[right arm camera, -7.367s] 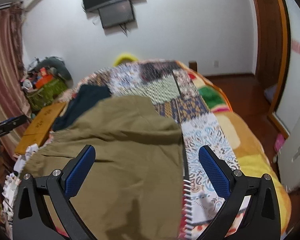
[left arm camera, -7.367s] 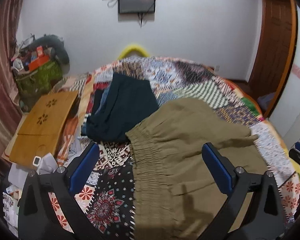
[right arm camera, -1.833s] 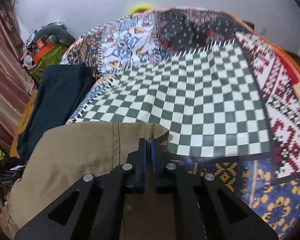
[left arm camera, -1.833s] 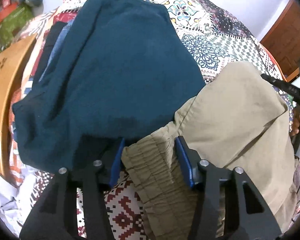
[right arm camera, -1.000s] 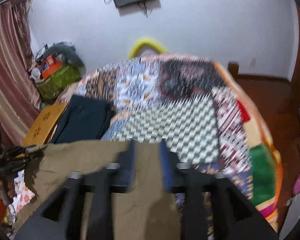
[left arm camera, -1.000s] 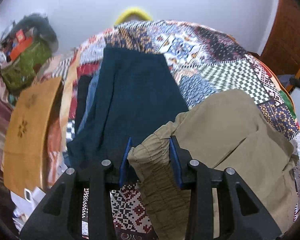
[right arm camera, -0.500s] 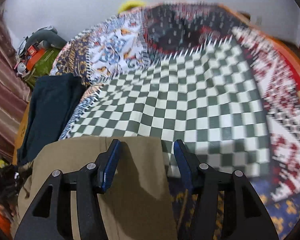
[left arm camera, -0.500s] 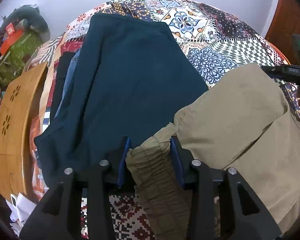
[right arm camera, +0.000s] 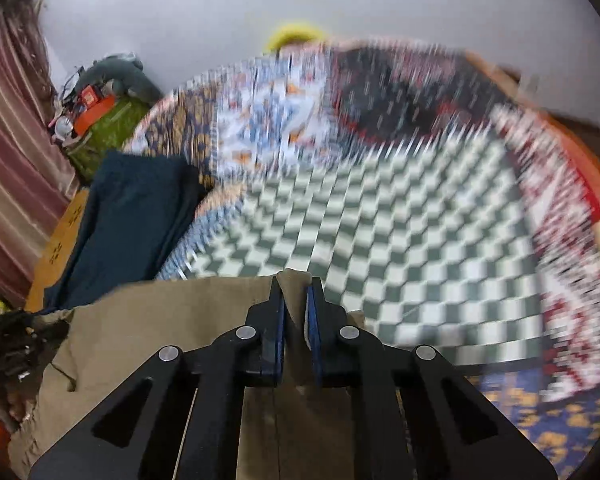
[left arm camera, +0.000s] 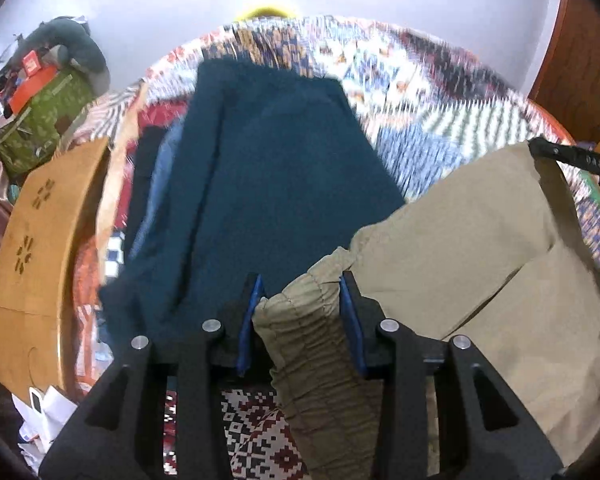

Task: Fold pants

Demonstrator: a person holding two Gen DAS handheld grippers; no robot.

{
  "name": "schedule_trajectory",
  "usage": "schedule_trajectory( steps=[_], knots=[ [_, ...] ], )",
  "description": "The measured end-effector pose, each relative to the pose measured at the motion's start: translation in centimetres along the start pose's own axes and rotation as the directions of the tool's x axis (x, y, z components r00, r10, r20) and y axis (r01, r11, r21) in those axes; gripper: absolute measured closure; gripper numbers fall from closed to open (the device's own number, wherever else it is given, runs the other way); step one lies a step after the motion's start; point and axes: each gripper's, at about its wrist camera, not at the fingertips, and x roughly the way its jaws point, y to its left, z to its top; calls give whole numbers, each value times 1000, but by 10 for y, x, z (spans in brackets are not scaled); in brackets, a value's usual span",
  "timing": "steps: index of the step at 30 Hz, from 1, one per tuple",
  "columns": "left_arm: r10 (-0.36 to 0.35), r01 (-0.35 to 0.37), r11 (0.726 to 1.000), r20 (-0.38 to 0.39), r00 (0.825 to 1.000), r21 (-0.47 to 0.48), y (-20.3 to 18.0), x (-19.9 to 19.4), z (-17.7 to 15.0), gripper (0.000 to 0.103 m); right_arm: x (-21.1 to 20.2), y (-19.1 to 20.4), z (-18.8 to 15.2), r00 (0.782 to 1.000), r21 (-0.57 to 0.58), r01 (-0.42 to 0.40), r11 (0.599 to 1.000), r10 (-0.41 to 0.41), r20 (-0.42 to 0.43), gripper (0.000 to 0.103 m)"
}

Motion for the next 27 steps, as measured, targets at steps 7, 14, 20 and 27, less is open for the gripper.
schedule_trajectory(
  steps=[7,14,20,27],
  knots=[
    [-19,19,1000,152,988,-2,-12,-74,32,65,-104,34,34,959,-87,122,989,-95,265,94],
    [-76,69,997,190,979,39,-25,-127,17,66,-170,48,18,945,-99,100,990,-64,321,94],
    [-87,64,991,200,976,116,-43,-162,-25,66,-205,53,-37,949,-91,89,992,-57,310,94],
    [-115,82,981,184,976,178,-54,-190,-77,65,-236,61,-110,957,-71,89,994,-65,282,94]
  ],
)
